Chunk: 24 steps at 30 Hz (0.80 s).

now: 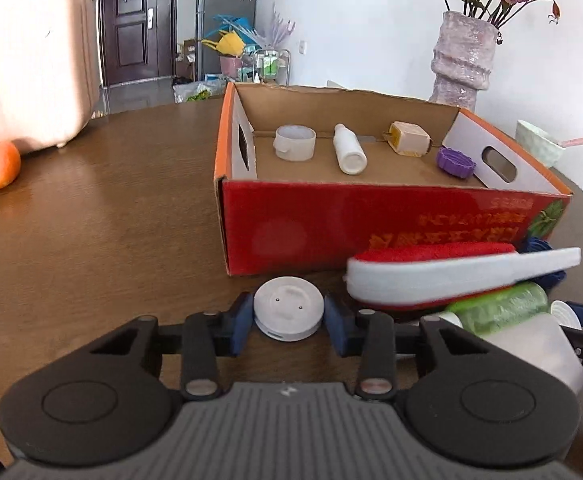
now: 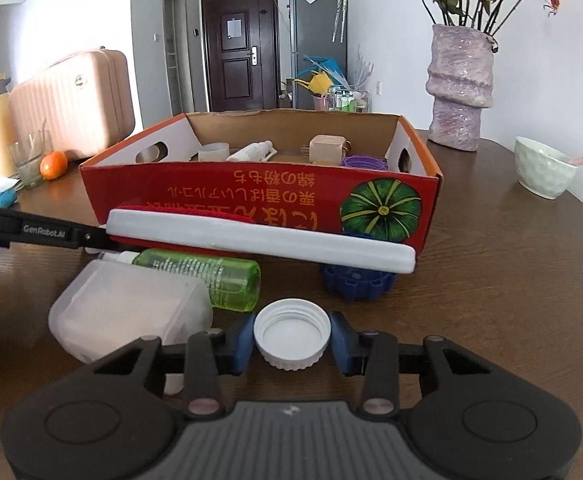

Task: Organize rigid objects
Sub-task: 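Grasp the white round cap with the left tool while the right tool grasps the white bottle cap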

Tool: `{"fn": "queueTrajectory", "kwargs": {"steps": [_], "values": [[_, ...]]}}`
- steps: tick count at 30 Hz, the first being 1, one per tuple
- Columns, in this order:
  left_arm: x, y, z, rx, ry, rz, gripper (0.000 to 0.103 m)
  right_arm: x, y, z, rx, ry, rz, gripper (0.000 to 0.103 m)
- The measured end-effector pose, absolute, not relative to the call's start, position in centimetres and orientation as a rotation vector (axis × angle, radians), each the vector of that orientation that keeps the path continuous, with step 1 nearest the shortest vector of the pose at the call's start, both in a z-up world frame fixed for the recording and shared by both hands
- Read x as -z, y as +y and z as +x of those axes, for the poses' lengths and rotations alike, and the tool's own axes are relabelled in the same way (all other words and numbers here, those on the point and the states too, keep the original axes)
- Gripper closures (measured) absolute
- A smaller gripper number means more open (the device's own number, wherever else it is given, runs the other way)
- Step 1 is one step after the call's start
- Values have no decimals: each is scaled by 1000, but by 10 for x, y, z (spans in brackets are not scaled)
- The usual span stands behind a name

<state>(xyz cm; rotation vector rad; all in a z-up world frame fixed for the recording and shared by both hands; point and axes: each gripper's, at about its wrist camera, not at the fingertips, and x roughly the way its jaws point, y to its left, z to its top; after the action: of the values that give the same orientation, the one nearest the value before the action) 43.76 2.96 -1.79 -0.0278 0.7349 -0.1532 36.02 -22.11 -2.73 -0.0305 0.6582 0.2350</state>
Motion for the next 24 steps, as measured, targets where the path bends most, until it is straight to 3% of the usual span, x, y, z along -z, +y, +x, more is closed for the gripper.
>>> {"fn": "queueTrajectory", "kwargs": {"steps": [24], "values": [[-47, 3, 184, 108, 369, -57, 64, -15, -236, 189, -261, 441, 11, 64]]}}
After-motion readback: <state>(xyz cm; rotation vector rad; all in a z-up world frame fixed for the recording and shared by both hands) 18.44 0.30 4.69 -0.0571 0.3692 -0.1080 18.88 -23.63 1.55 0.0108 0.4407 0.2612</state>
